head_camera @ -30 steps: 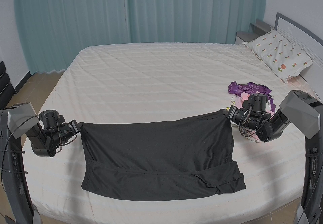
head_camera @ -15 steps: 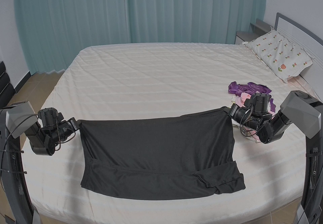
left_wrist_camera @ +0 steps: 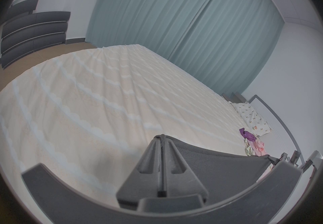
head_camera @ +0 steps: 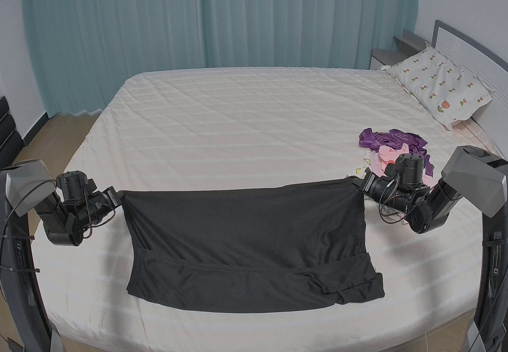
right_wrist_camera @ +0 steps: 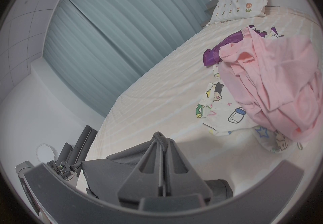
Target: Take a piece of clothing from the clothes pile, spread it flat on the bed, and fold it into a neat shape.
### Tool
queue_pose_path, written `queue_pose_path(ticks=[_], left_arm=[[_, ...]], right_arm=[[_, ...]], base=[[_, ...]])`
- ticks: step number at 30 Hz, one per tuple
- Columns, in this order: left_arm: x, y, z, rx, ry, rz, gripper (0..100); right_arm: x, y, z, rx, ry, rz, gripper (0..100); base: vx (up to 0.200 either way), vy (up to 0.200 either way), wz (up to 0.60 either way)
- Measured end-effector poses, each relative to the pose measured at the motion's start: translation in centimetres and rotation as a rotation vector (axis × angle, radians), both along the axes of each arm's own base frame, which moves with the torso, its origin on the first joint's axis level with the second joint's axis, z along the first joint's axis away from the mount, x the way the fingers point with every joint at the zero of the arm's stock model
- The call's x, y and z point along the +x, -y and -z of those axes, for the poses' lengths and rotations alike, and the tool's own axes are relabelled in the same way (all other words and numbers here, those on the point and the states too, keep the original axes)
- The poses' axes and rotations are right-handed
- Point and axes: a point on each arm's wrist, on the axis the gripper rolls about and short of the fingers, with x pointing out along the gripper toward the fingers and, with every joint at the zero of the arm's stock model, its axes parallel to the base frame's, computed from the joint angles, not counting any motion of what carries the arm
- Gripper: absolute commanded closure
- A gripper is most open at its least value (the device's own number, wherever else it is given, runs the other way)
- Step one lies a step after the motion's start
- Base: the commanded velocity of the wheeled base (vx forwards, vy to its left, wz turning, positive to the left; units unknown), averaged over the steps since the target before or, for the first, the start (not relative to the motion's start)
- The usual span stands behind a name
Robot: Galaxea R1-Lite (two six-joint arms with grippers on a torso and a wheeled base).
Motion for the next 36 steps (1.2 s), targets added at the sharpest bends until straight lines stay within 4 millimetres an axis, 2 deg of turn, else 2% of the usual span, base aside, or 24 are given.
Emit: queue_pose_path(ticks=[13,23,28,34,35,36], left_arm=[[-1.9,0.4,0.7,0.107,-0.047,0.057,100],[-4.1,0.9,2.8,0.247,-0.130,0.142,100],[-5.1,1.3,4.6,0.276,-0.195,0.174,100],[-5.5,1.8,5.7,0.299,-0.237,0.179,100],[-5.5,1.9,5.8,0.312,-0.244,0.181,100],[-5.6,1.9,5.9,0.321,-0.250,0.182,100]], right_arm=[[-4.4,1.1,0.2,0.002,-0.093,-0.072,100],[-8.5,1.6,2.7,-0.121,-0.187,-0.180,100],[-9.4,1.4,4.1,-0.147,-0.237,-0.206,100],[-9.8,1.0,5.0,-0.160,-0.279,-0.226,100],[-9.9,1.0,5.2,-0.162,-0.287,-0.227,0],[-9.9,1.0,5.3,-0.162,-0.298,-0.229,0]], base=[[0.000,0.000,0.00],[0.000,0.000,0.00],[0.000,0.000,0.00],[0.000,0.000,0.00],[0.000,0.000,0.00],[0.000,0.000,0.00]])
